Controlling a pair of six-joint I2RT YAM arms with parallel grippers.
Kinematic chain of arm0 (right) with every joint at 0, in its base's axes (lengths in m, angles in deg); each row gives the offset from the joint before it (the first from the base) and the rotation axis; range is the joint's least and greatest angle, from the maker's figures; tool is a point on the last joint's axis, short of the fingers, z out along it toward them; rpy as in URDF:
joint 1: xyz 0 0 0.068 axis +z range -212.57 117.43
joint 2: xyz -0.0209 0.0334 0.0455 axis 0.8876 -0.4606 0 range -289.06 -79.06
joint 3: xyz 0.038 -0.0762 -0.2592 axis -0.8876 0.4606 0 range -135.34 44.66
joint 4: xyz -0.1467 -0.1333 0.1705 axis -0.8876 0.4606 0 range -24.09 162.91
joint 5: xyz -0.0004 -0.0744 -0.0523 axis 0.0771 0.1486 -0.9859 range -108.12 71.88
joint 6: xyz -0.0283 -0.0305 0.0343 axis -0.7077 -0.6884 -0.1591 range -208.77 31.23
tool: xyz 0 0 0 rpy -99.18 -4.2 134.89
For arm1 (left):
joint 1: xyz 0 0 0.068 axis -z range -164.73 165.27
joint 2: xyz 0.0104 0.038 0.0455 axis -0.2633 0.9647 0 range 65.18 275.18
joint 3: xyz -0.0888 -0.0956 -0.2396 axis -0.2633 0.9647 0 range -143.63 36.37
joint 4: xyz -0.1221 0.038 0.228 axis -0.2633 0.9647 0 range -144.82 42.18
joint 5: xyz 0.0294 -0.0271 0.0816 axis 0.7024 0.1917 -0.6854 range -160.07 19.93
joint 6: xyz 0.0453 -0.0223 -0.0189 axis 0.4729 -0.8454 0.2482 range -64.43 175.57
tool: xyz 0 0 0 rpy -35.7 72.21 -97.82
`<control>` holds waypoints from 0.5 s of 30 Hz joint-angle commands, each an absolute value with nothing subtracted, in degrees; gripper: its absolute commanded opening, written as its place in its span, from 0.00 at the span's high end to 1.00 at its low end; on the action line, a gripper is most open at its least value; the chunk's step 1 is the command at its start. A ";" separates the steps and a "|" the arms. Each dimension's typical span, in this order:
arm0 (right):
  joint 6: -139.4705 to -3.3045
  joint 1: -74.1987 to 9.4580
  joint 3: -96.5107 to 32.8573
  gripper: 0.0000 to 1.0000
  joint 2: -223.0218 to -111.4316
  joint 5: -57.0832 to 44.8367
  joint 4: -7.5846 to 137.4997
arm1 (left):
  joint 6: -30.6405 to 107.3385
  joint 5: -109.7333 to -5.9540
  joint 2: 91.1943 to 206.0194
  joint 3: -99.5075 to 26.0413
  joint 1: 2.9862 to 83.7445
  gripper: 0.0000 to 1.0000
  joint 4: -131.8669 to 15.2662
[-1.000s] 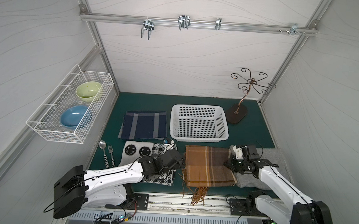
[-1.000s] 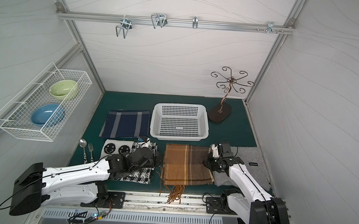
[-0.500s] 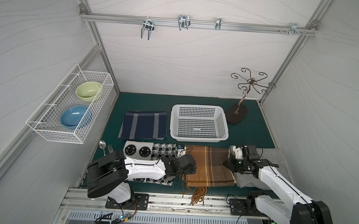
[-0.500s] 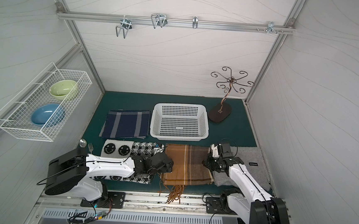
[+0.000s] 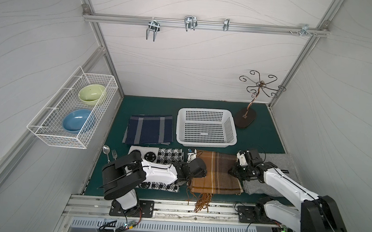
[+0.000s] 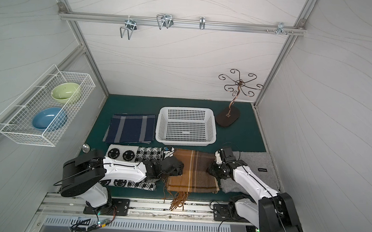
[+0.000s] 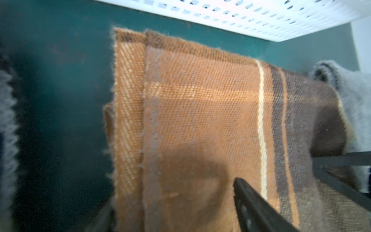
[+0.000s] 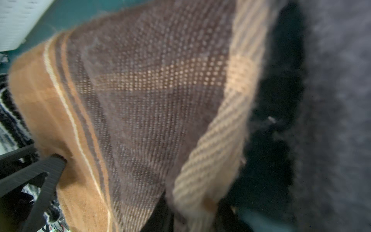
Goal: Put the folded scarf in the basket
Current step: Pick up the scarf at the center of the board.
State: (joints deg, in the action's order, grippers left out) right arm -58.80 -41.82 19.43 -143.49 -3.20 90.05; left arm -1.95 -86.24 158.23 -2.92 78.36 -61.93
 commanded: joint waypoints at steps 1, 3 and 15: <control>-59.40 -41.05 18.21 0.73 -144.36 -4.25 91.84 | -2.82 -80.83 161.24 -1.59 78.46 0.32 -64.83; -59.27 -40.88 18.48 0.75 -144.49 -4.31 91.50 | -2.36 -79.30 162.27 -1.79 78.46 0.44 -66.18; -56.12 -37.88 16.41 0.42 -141.45 -17.09 97.49 | -2.24 -82.86 158.53 0.35 77.85 0.51 -59.17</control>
